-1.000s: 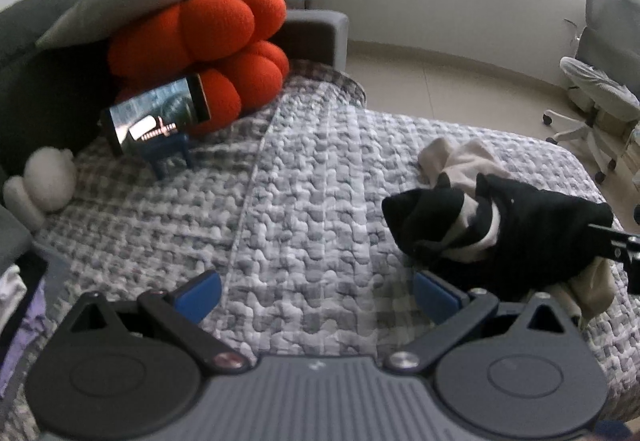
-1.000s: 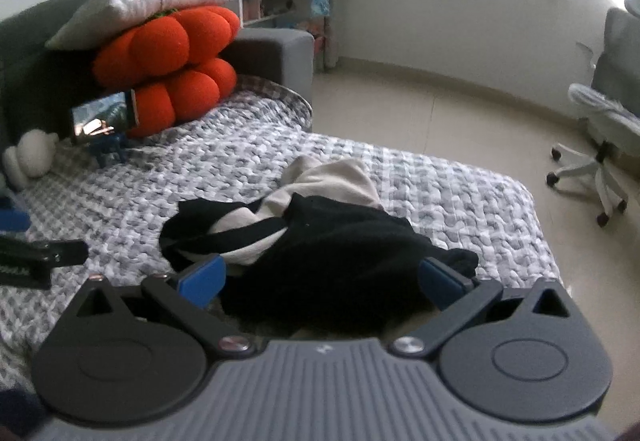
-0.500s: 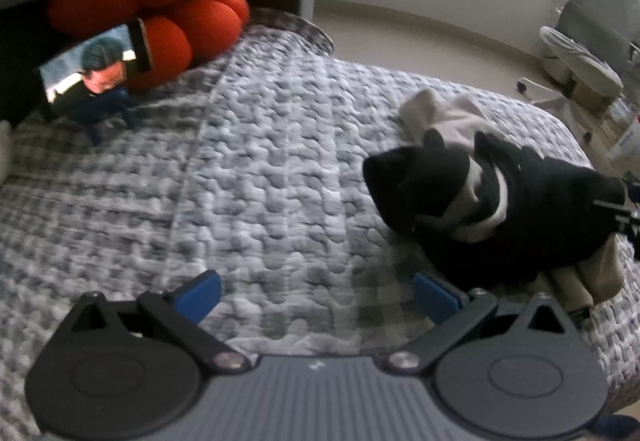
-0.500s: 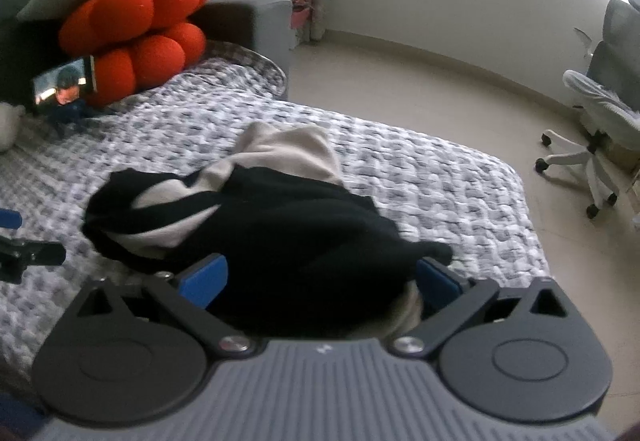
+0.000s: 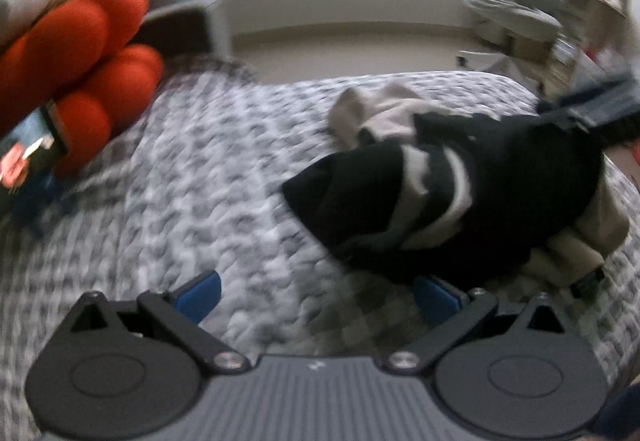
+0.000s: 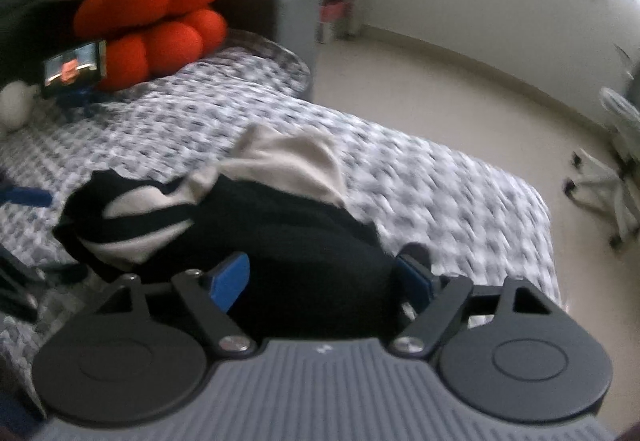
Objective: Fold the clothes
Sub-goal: 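Close the right gripper on the sweatshirt while the left gripper grasps it too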
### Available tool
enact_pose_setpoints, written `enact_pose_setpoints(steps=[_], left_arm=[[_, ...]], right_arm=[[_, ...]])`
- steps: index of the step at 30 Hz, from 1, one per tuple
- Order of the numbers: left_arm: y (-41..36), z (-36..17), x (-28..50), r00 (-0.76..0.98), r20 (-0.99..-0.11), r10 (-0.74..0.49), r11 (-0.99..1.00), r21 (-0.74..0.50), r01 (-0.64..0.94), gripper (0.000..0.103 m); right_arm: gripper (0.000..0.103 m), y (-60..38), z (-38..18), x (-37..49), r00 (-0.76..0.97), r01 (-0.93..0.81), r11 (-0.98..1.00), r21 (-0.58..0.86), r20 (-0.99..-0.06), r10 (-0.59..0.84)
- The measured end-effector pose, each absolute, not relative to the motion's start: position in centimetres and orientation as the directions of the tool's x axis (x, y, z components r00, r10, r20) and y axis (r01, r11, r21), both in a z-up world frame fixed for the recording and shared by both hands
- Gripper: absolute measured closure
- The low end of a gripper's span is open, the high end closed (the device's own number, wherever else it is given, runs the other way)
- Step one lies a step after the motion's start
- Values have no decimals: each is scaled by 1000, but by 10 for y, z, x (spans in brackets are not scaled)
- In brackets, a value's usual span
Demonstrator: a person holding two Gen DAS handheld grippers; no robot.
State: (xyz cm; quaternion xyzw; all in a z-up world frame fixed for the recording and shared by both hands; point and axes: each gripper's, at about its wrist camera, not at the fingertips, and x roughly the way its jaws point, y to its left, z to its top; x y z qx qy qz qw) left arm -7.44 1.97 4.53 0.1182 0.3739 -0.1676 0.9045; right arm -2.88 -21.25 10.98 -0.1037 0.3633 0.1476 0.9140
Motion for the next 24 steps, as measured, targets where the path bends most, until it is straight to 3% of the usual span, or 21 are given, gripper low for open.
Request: enact_pose_setpoints(steps=[5,10,12,13,14,15,16,18,20,24], left_arm=[[9,42,-60,690,-686,-232,878,157,452,1],[-13,35,-48,687,-671,-279,798,236,554,1],[-17,33,-45,676,-680,-284,795,227,563,0],[-19,33,-44,671,-685,-284,797,220,563,1],[-20,33,-44,670,-685,-287,799,214,561,5],[-19,34,-44,670,-681,-294,802,205,561,9],[-18,35,-44,667,-680,-304,806,189,561,19],[-17,37,-45,657,-682,-321,817,152,556,34],[-17,39,-48,653,-683,-327,825,131,550,55],[-19,45,-59,672,-678,-297,840,150,522,74]], right_arm=[[21,-201,123,2,686,-416,905,-87,-683,250],[21,-177,96,35,614,-469,876,-113,-755,231],[24,-171,83,38,587,-493,863,-111,-774,236],[36,-170,79,36,580,-501,860,-95,-775,252],[56,-174,79,35,559,-505,862,-39,-776,292],[65,-178,79,33,537,-507,862,19,-775,333],[83,-182,78,30,522,-500,864,64,-773,360],[90,-183,81,22,525,-498,864,67,-770,362],[95,-183,86,11,541,-498,866,43,-765,349],[97,-192,100,-20,579,-479,877,45,-734,354]])
